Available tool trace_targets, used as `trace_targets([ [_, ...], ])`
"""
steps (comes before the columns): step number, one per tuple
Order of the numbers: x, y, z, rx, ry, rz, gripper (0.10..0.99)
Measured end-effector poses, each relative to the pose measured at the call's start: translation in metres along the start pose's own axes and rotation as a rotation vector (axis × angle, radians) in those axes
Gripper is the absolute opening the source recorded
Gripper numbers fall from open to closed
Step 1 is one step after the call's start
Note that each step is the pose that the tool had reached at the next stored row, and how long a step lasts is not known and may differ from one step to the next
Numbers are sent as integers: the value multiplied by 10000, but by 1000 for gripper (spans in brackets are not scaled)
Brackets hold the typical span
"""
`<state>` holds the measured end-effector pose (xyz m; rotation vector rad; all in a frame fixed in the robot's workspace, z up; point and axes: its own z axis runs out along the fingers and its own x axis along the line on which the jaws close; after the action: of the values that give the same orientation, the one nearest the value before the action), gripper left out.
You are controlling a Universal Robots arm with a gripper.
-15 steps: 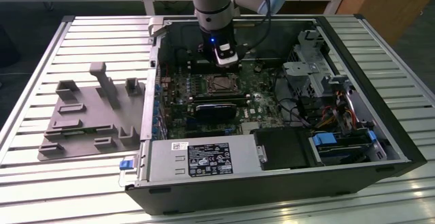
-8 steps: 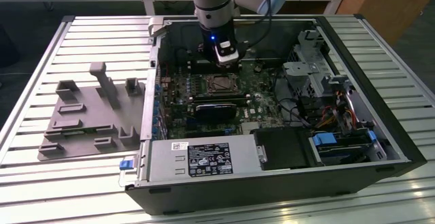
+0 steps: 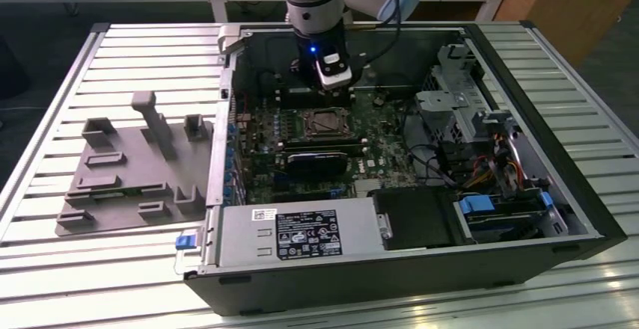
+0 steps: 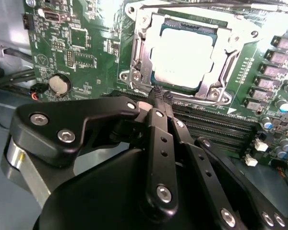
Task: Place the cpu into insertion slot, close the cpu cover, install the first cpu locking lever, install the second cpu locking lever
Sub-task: 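Install the first cpu locking lever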
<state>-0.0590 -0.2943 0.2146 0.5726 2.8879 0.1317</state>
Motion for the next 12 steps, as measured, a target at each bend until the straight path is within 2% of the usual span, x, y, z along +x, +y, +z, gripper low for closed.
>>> trace_targets([
  [2, 0, -1, -1, 65, -28, -18, 106],
  [6, 0, -1, -1, 68, -29, -18, 106],
  [8, -1, 0, 1, 88, 4, -18, 106],
  [10, -1, 0, 2, 148, 48, -21, 106],
  [12, -4, 1, 5, 247, 36, -40, 106],
])
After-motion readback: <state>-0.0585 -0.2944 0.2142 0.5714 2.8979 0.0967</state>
